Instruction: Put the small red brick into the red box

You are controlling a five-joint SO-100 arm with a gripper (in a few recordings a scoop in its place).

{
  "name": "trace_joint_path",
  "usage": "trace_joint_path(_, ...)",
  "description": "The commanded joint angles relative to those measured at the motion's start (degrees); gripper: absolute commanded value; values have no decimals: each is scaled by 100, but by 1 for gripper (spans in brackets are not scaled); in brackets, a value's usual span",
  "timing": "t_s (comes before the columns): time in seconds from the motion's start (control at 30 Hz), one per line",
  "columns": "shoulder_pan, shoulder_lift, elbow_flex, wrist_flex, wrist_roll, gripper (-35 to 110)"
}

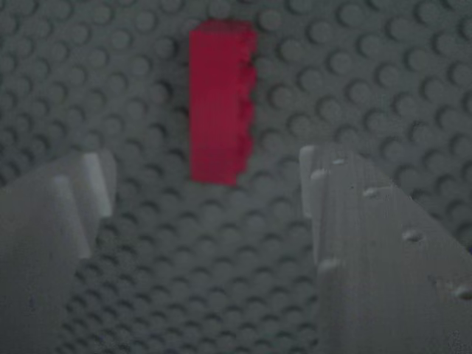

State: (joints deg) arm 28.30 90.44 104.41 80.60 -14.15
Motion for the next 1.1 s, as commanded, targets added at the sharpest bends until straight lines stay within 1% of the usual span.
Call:
trace_joint_path(0.0,123,88,97,-158,0,23)
trace_joint_path(1.07,114,-439,272,-1020,-9,22)
